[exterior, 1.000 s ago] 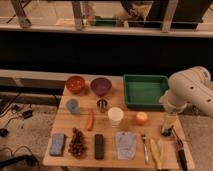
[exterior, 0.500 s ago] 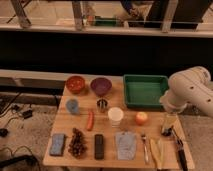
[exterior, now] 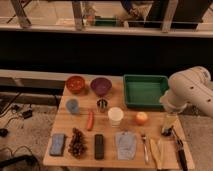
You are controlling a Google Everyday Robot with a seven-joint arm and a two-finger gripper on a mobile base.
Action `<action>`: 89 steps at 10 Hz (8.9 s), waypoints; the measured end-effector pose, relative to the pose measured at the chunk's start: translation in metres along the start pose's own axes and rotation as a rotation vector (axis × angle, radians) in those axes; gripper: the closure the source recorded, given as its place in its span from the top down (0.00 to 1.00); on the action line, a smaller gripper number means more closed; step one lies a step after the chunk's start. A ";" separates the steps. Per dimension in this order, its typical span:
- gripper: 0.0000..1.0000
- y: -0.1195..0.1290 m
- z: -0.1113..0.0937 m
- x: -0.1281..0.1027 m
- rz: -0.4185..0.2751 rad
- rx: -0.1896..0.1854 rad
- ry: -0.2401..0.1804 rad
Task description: Stack cups into tray
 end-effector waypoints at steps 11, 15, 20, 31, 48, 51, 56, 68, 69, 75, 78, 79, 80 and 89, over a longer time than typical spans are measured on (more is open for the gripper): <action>0.80 0.000 0.000 0.000 0.000 0.000 0.000; 0.80 0.000 0.000 0.000 0.000 0.000 0.000; 0.80 0.021 0.007 -0.046 -0.052 -0.063 -0.025; 0.80 0.052 0.026 -0.172 -0.214 -0.114 -0.178; 0.80 0.058 0.036 -0.305 -0.323 -0.121 -0.242; 0.80 0.058 0.043 -0.335 -0.362 -0.122 -0.253; 0.80 0.029 0.045 -0.417 -0.433 -0.073 -0.284; 0.80 -0.015 0.069 -0.454 -0.426 -0.029 -0.309; 0.80 -0.025 0.070 -0.449 -0.414 -0.024 -0.296; 0.80 -0.044 0.083 -0.439 -0.384 -0.026 -0.260; 0.80 -0.043 0.088 -0.442 -0.382 -0.032 -0.258; 0.80 -0.045 0.088 -0.442 -0.379 -0.030 -0.258; 0.80 -0.048 0.089 -0.441 -0.375 -0.028 -0.254; 0.80 -0.081 0.102 -0.372 -0.268 -0.010 -0.153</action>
